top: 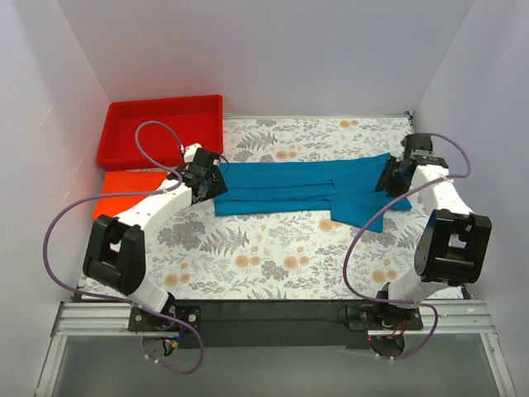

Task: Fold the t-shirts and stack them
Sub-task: Fold the tshirt

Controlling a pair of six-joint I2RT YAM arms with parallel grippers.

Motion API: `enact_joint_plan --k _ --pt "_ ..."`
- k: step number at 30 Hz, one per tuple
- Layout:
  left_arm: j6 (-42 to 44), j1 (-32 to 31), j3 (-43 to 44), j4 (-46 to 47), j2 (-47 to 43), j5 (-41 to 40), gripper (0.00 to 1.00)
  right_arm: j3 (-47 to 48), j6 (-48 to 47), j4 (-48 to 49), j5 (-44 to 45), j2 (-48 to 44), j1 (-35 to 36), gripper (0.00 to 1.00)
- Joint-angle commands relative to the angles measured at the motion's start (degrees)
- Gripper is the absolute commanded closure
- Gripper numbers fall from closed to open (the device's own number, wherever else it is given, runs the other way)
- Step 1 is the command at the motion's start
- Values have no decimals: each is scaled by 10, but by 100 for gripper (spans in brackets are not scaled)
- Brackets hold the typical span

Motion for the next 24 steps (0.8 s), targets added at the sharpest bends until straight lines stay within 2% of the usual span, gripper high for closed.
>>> enact_joint_plan --k 1,9,12,19,22,23,24 --pt "-12 -4 -33 -19 -46 17 33 -56 5 7 4 -27 52 51" --pt "28 -5 -25 0 -58 -8 29 -140 12 37 17 -31 134 49" --pt "33 -6 -38 27 -60 -18 29 -159 16 51 50 -22 142 49" --pt "41 -6 -82 53 -44 -52 29 -174 14 81 56 14 146 53" --pt "39 -6 -82 57 -47 -63 29 -176 13 88 57 22 148 71" --pt "41 -6 -82 59 -48 -64 29 -172 11 88 53 24 148 84" --pt "42 -5 -81 59 -48 -66 29 -166 8 86 48 25 149 90"
